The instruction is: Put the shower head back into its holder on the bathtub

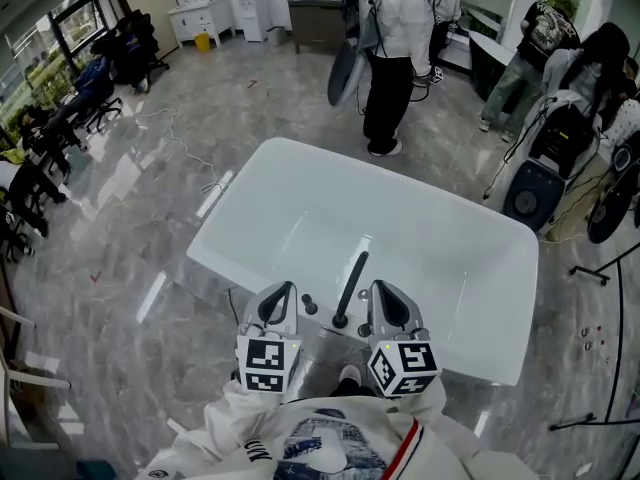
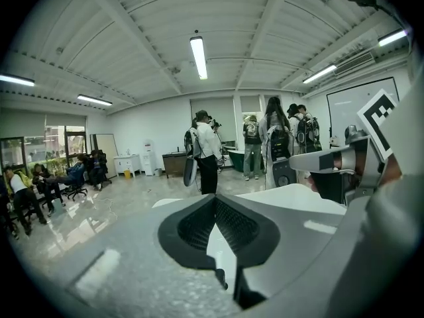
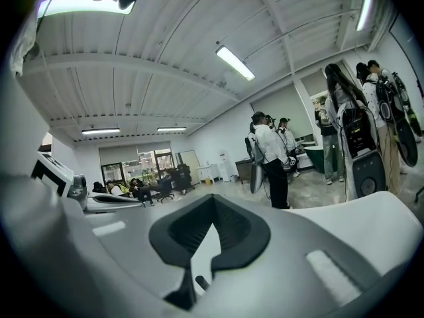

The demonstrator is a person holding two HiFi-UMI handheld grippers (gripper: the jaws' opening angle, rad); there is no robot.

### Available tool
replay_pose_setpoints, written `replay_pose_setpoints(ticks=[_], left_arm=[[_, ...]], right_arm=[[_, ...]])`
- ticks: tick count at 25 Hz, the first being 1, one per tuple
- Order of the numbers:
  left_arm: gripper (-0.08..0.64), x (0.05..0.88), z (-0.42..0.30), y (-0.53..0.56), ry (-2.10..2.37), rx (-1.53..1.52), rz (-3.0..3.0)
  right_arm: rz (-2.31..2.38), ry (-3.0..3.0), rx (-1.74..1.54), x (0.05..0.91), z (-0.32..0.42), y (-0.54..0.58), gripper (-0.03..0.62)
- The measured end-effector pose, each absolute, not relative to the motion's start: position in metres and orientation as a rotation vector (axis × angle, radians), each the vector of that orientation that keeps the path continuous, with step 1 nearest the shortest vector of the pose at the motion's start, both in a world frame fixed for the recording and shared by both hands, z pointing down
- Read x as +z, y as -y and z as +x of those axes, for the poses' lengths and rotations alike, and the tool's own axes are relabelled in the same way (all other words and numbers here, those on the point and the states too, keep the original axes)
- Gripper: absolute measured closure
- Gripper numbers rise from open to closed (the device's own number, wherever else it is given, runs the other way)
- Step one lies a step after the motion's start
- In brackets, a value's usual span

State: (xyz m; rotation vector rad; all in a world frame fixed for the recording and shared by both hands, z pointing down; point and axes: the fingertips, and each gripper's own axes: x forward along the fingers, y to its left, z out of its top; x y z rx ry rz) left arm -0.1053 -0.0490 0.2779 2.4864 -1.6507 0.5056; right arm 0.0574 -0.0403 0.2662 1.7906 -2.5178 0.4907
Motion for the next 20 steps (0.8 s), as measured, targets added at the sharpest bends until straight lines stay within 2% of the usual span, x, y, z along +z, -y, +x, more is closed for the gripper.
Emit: replay_pose_setpoints(ticks=[11, 20], left_arm=[[0.561, 0.283, -0.197, -0.046, 1.558, 0.473, 2.541], [0.561, 0.296, -0.223, -0.112, 1.47, 0.459, 2.57]], right_arm=[[1.862, 2.432, 0.459, 0.271, -0.035, -0.069, 0.588], [1.938, 2.333, 0.433, 0.28, -0.057, -0.148, 0.588]])
